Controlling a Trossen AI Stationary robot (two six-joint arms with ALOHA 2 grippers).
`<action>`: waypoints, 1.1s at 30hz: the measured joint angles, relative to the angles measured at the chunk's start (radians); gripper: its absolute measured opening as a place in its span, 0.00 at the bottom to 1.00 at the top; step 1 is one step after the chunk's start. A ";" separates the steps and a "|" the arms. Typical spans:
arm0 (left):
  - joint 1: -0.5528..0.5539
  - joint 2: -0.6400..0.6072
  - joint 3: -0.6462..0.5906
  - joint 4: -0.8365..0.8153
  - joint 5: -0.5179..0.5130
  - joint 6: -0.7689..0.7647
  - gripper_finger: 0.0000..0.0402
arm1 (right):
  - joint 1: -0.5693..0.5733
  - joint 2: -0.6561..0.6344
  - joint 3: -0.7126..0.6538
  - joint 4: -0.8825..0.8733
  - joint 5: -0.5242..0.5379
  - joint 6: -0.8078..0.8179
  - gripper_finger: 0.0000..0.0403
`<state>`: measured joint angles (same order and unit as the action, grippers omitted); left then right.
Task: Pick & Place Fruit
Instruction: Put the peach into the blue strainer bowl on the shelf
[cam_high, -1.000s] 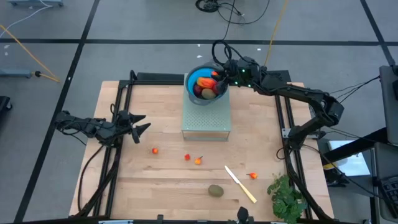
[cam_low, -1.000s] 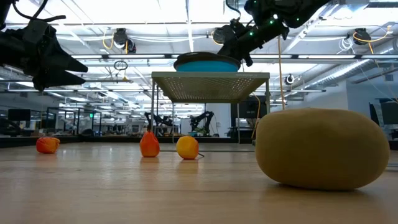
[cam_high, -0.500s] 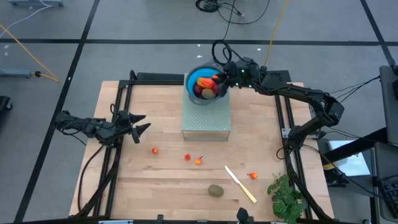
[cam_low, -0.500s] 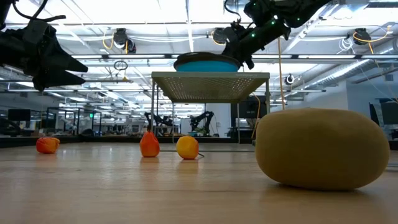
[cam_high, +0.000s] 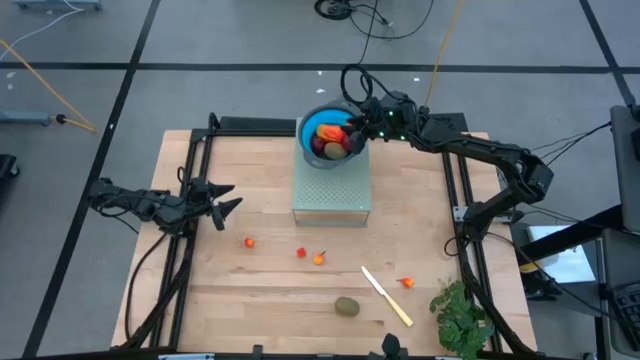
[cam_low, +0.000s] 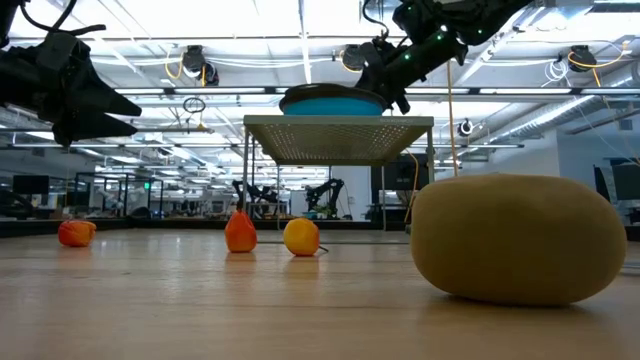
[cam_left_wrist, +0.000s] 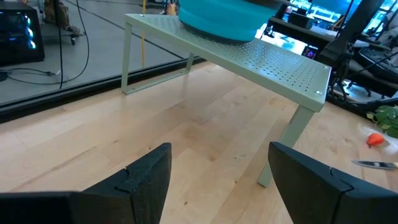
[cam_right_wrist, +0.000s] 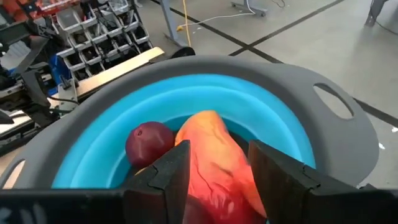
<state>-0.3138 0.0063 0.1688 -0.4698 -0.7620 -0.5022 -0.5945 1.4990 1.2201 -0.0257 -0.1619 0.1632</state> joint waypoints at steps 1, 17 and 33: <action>0.000 0.000 0.000 0.000 0.000 0.000 0.67 | 0.000 0.000 0.000 0.000 0.000 0.009 0.40; 0.000 0.000 0.000 -0.001 0.000 0.000 0.67 | 0.073 -0.165 0.000 0.001 0.000 -0.044 0.23; 0.000 0.000 0.000 -0.002 0.001 0.000 0.67 | 0.241 -0.325 0.000 -0.204 0.000 -0.069 0.01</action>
<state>-0.3138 0.0063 0.1688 -0.4717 -0.7612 -0.5018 -0.3539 1.1745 1.2198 -0.2295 -0.1621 0.0939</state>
